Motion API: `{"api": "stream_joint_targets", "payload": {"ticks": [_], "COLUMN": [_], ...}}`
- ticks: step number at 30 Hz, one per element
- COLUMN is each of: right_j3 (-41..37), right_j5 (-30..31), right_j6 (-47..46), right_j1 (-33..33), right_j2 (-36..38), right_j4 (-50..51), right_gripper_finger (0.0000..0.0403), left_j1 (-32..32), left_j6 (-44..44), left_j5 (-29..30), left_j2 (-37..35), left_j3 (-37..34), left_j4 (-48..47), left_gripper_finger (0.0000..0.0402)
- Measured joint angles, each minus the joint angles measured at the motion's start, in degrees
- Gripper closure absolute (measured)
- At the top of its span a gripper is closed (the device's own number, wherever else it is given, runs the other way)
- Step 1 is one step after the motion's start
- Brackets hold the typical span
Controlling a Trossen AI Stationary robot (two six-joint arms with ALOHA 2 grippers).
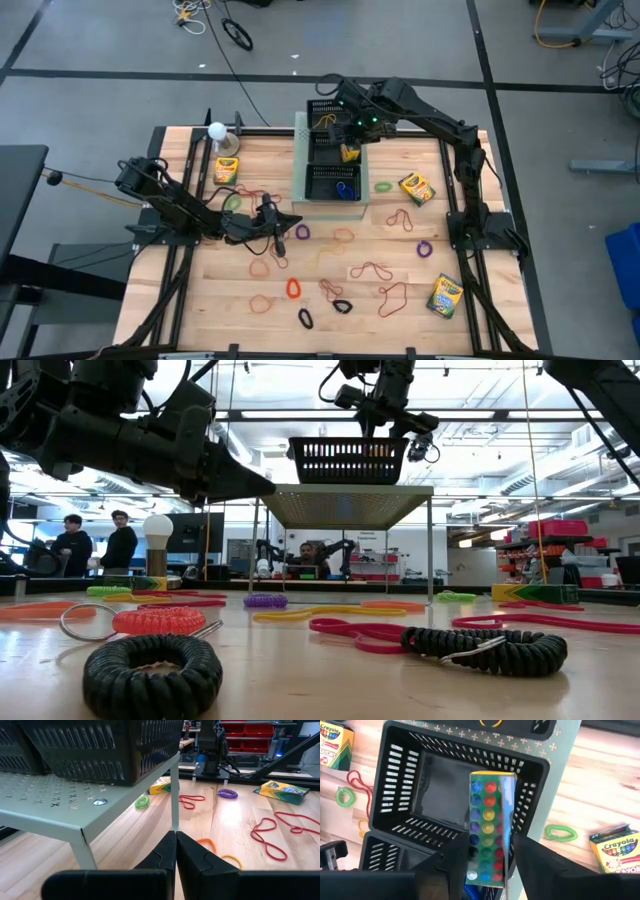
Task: Pick & Place Office Desk Supplies
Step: Put the yellow crayon box into the middle black bin on the shelf, then put the red rubber band into the top black bin on the shelf
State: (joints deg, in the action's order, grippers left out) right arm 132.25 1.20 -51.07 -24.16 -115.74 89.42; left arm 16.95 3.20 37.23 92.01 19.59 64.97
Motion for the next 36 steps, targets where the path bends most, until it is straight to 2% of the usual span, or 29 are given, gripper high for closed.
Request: {"api": "stream_joint_targets", "payload": {"ticks": [8, 11, 14, 21, 26, 29, 32, 36], "right_j3": [0.0, 0.0, 0.0, 0.0, 0.0, 0.0, 0.1, 0.1], "right_j5": [0.3, 2.4, 3.5, 5.8, 9.4, 10.3, 11.1, 19.3], "right_j6": [1.8, 4.2, 5.7, 8.5, 12.1, 16.2, 22.8, 27.8], "right_j1": [0.0, 0.0, 0.0, 0.0, 0.0, 0.6, 2.9, 8.6], "right_j2": [0.0, 0.0, 0.0, 0.8, 3.9, 6.9, 10.2, 13.0], "right_j4": [-2.0, -2.2, -2.3, -3.6, -7.0, -8.7, -7.0, -2.1], "right_gripper_finger": [0.0236, 0.0230, 0.0213, 0.0160, 0.0141, 0.0144, 0.0165, 0.0218], "left_j1": [0.0, 0.0, 0.0, -0.2, -0.2, -0.1, -0.1, -0.1], "left_j6": [0.0, 0.4, 0.3, 0.2, -0.3, -0.3, -0.2, -0.2], "left_j5": [0.0, -0.8, -2.9, -2.7, -2.6, -2.6, -2.6, -2.5], "left_j2": [0.0, 0.0, 0.0, 0.0, 0.0, 0.0, 0.0, 0.0], "left_j3": [0.0, 0.0, 0.0, 0.0, 0.0, 0.0, 0.0, 0.0], "left_j4": [-0.3, -0.3, 0.0, 0.3, 0.9, 0.9, 0.9, 0.8], "left_gripper_finger": [0.0389, 0.0389, 0.0389, 0.0389, 0.0389, 0.0389, 0.0389, 0.0389]}}
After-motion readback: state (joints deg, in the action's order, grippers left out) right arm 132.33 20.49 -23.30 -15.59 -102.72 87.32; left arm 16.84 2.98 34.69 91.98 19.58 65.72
